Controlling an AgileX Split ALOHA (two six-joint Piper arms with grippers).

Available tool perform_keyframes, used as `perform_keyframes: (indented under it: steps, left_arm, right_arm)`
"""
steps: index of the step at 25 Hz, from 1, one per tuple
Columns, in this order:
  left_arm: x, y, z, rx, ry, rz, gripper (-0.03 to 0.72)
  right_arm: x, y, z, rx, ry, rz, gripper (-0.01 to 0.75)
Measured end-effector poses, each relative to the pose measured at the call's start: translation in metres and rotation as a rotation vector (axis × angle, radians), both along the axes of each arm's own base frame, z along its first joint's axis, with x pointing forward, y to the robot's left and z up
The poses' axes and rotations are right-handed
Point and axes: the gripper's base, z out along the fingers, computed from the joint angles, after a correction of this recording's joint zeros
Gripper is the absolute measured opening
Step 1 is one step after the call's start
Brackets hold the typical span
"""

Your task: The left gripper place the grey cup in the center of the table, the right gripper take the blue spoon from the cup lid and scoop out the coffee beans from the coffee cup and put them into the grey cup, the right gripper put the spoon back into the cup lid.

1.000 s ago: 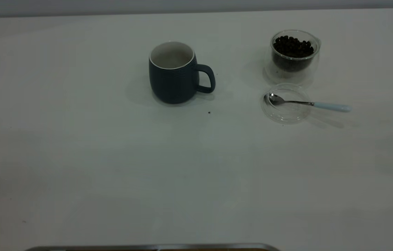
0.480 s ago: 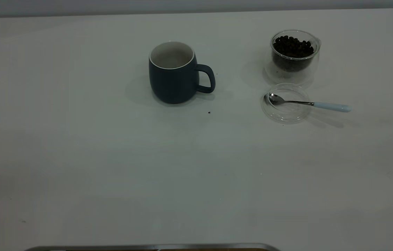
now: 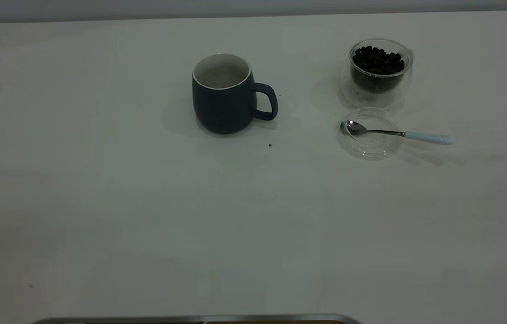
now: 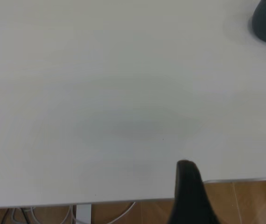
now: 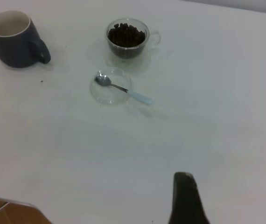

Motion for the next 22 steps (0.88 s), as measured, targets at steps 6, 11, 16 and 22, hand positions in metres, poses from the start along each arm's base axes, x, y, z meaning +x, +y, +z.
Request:
perform_keyframes:
  steps: [6, 11, 16, 22]
  left_arm:
    - [0.0000, 0.0000, 0.0000, -0.001, 0.000, 0.001, 0.545]
    - [0.0000, 0.0000, 0.0000, -0.001, 0.000, 0.001, 0.545]
    - [0.0000, 0.0000, 0.0000, -0.001, 0.000, 0.001, 0.545]
    - [0.0000, 0.0000, 0.0000, -0.001, 0.000, 0.001, 0.545]
  right_arm:
    - [0.0000, -0.0005, -0.0001, -0.001, 0.001, -0.007, 0.495]
    - [0.0000, -0.0005, -0.0001, -0.001, 0.001, -0.007, 0.464]
    - [0.0000, -0.0005, -0.0001, -0.001, 0.001, -0.007, 0.436]
    - [0.0000, -0.0005, -0.0001, -0.001, 0.001, -0.007, 0.409]
